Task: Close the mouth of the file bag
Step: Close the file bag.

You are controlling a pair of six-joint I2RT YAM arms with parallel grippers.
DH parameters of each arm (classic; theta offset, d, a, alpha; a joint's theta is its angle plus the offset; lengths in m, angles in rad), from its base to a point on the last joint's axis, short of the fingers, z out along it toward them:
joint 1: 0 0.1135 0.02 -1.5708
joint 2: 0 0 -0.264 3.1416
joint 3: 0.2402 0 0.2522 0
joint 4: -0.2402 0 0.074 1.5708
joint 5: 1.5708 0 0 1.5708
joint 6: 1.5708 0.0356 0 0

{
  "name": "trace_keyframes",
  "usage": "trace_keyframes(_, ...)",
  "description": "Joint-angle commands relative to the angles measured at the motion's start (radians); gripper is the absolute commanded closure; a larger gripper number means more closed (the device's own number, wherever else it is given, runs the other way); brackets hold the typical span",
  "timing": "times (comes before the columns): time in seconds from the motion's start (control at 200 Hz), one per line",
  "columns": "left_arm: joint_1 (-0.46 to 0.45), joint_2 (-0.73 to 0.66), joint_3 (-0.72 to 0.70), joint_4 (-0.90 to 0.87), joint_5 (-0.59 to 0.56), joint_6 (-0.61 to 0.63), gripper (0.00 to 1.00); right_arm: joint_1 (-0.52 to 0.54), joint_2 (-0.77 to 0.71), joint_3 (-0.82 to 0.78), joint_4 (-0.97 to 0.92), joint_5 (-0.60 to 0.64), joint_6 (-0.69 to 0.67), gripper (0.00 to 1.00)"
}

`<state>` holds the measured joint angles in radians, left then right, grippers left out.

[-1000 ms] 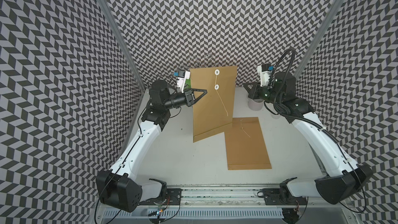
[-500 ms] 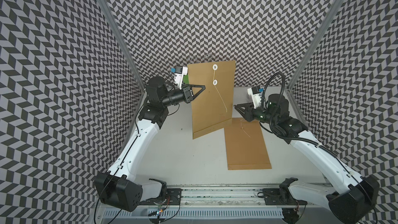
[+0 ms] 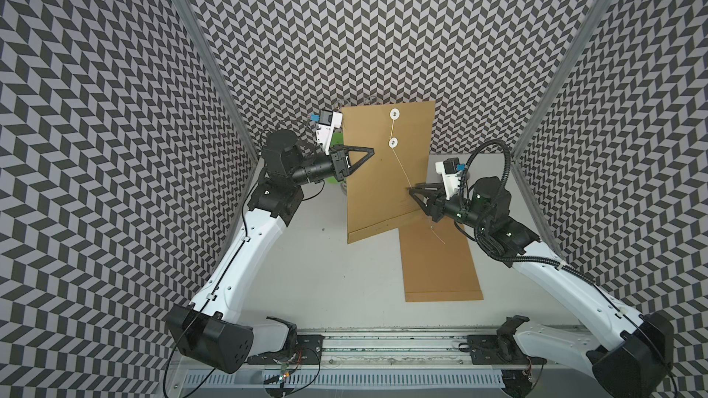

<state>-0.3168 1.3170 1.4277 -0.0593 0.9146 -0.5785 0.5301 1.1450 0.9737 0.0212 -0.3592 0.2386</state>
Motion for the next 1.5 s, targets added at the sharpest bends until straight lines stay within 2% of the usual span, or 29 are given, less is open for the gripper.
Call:
trace_keyframes(0.0,-0.011,-0.004,0.059,-0.009,0.030,0.032,1.00,0.005,0.010,0.022,0.066,0.056,-0.025,0.66)
trace_keyframes(0.386,-0.049,0.001,0.093,-0.016,0.079,0.062,1.00,0.007,0.030,0.017,0.158,0.048,-0.008,0.59)
trace_keyframes(0.901,-0.102,0.012,0.125,-0.011,0.085,0.075,1.00,0.034,0.076,-0.013,0.294,0.100,-0.013,0.57)
trace_keyframes(1.212,-0.118,0.025,0.142,-0.015,0.091,0.079,1.00,0.035,0.113,-0.021,0.371,0.083,-0.014,0.58)
trace_keyframes(1.492,-0.126,0.025,0.140,-0.018,0.086,0.086,1.00,0.038,0.158,0.015,0.363,0.057,-0.018,0.58)
